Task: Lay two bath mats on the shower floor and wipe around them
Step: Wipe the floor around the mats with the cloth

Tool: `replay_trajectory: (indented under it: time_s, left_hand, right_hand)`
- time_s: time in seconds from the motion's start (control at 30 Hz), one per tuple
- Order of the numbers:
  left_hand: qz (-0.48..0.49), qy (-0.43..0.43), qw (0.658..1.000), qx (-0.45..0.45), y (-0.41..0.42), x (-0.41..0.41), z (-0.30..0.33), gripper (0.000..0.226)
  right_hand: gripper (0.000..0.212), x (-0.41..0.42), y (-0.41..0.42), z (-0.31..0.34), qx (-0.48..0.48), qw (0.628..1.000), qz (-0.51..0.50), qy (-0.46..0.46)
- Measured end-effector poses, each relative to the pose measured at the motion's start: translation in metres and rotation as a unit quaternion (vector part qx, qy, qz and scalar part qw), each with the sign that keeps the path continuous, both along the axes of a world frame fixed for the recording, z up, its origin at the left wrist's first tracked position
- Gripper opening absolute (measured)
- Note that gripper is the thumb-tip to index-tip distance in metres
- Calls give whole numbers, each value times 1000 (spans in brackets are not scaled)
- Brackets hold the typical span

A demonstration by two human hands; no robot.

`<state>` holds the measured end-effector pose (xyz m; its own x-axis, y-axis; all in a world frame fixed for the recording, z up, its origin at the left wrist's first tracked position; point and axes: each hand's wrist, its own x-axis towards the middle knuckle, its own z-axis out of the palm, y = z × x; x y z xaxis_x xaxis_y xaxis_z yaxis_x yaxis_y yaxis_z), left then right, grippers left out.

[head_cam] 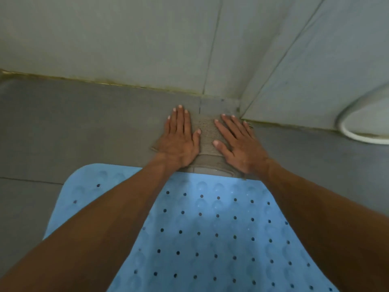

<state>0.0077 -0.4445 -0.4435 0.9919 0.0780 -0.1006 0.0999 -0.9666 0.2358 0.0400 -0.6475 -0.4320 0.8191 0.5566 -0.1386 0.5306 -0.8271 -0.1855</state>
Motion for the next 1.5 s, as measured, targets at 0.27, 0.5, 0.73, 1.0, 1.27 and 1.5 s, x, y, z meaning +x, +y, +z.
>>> replay_trajectory:
  time_s: [0.27,0.5,0.73,1.0,1.27,1.5]
  left_hand:
    - [0,4,1000,-18,-130,-9,2,70]
    - [-52,8,998,-40,-275,-5,4,71]
    - [-107,29,994,-23,-404,-3,6,70]
    - [-107,22,994,-4,-435,-18,6,72]
    - [-174,12,983,50,-439,-97,5,72]
    - [-202,39,978,41,-453,-221,11,74]
  right_hand:
    - [66,10,-128,0,-37,999,21,-11]
    - [67,1,-273,7,-44,998,-46,2]
    - [64,-20,-396,12,-56,990,-125,14]
    - [63,-46,-416,8,-68,987,-144,-2]
    - [64,-145,-428,9,-91,982,-166,3]
    - [66,-270,-440,17,-98,979,-177,25]
